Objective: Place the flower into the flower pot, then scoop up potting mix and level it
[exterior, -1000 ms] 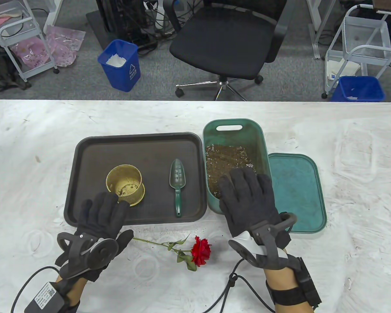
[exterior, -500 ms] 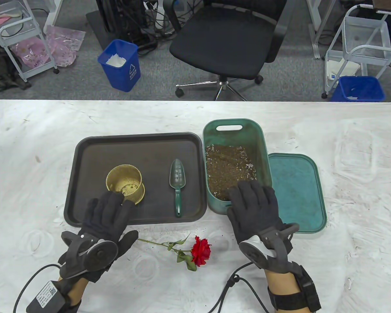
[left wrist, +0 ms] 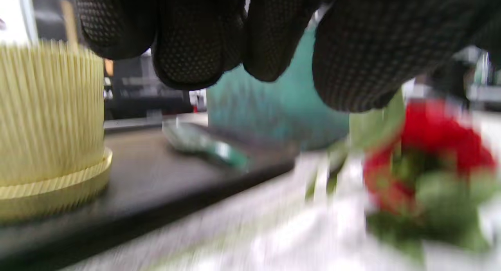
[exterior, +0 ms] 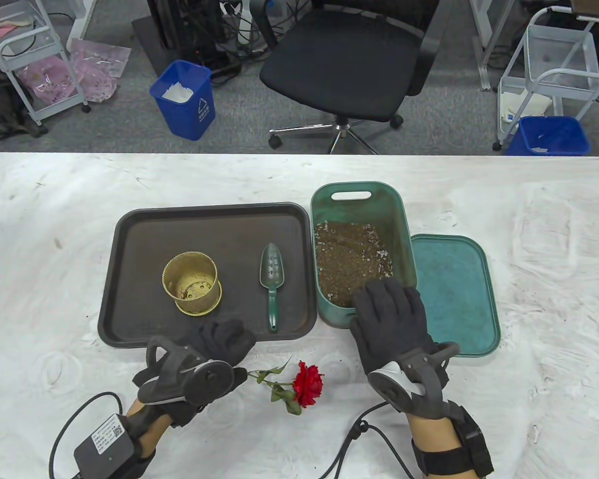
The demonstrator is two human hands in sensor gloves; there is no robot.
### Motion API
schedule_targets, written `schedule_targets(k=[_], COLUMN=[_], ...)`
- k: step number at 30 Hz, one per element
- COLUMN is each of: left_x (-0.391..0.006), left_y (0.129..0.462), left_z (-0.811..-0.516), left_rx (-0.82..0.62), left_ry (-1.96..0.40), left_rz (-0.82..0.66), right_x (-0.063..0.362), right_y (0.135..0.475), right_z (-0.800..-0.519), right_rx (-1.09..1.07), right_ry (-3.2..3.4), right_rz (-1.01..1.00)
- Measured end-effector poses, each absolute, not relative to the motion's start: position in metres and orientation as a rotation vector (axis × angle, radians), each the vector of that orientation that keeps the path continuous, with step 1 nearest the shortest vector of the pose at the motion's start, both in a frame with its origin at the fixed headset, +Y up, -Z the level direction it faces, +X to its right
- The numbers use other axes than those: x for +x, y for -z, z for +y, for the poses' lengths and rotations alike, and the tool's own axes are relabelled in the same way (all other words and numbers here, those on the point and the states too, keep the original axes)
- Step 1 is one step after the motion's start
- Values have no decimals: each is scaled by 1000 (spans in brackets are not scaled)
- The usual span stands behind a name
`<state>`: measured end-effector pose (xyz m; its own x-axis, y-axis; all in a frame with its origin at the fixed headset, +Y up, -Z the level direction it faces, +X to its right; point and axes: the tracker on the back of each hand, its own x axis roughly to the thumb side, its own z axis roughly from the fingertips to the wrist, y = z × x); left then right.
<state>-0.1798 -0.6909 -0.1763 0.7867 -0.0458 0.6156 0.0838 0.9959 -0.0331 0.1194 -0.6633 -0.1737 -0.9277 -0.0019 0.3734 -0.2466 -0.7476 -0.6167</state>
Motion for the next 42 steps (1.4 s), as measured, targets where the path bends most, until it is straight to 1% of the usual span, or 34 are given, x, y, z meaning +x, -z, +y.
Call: schedule_targets(k=[1,3,10,14,19,22,24,27,29,32,35,36,37,39,40,42], left_x=[-177,-171,-158,-157,-160,-167,-177,-196,-206,-228,-249,-255,-264,-280,-290,-305], left_y=[176,177,180,181,181,180,179,179,180,181,181,181,181,183,184,188], left_z=[-700,-710,-725,-726,-721,-698,-668,-610,-581,-526,-487,-480,-471,-465,-466,-473], left_rx=[-95,-90,-90,-83,-111,-101,-65,-13,26,108,278,328,408,503,559,617], left_ry=[126,186,221,202,160,87,38,-147,-240,-483,-672,-706,-749,-805,-842,-902], left_rz=[-661,-671,-702,-702,-698,-689,-683,-685,-683,-684,-644,-622,-581,-511,-461,-398], right_x=[118,116,116,117,118,121,122,124,124,124,124,124,124,125,125,126], right_y=[174,173,173,173,173,172,173,175,175,174,175,175,175,175,175,175], right_z=[-664,-664,-665,-666,-665,-663,-663,-665,-665,-665,-666,-666,-666,-666,-666,-666], right_rx=[544,549,546,541,540,524,516,505,501,493,486,485,483,478,474,470], right_ry=[-2772,-2774,-2772,-2767,-2763,-2743,-2735,-2745,-2745,-2743,-2742,-2743,-2743,-2743,-2743,-2739], right_rz=[-1049,-1050,-1052,-1051,-1056,-1061,-1055,-1037,-1036,-1041,-1040,-1039,-1036,-1032,-1030,-1029])
